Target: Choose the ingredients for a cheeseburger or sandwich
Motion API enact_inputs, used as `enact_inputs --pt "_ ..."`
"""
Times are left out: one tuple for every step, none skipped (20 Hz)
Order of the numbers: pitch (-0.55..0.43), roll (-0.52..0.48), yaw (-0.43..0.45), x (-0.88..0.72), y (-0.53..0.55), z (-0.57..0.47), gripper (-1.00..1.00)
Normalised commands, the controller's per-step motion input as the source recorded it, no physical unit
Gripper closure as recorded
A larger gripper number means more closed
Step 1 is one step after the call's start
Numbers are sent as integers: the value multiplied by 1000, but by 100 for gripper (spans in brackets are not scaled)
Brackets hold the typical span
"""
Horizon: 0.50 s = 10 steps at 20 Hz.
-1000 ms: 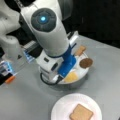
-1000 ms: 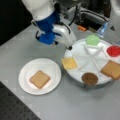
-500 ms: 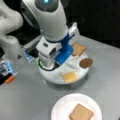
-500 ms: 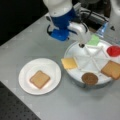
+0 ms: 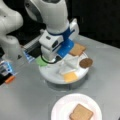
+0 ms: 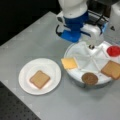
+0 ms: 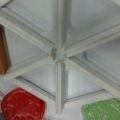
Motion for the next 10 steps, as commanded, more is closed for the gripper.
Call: enact_inputs --pt "-241 -270 46 -297 150 -281 -100" --pt "-233 -290 33 -289 159 -257 -100" --pt "-227 -289 26 -281 160 -230 -100" --pt "-222 -301 6 -289 171 -218 -100" --pt "-218 -302 -7 -297 181 -201 -100" --pt "-211 -297 -17 -318 191 -186 -100" --pt "-207 -285 -23 -325 191 -165 -100" --pt "-209 -277 -28 -343 189 -150 -100" --pt "-209 -267 -30 -360 183 -142 -100" --pt "-209 -259 -29 -383 171 -135 -100"
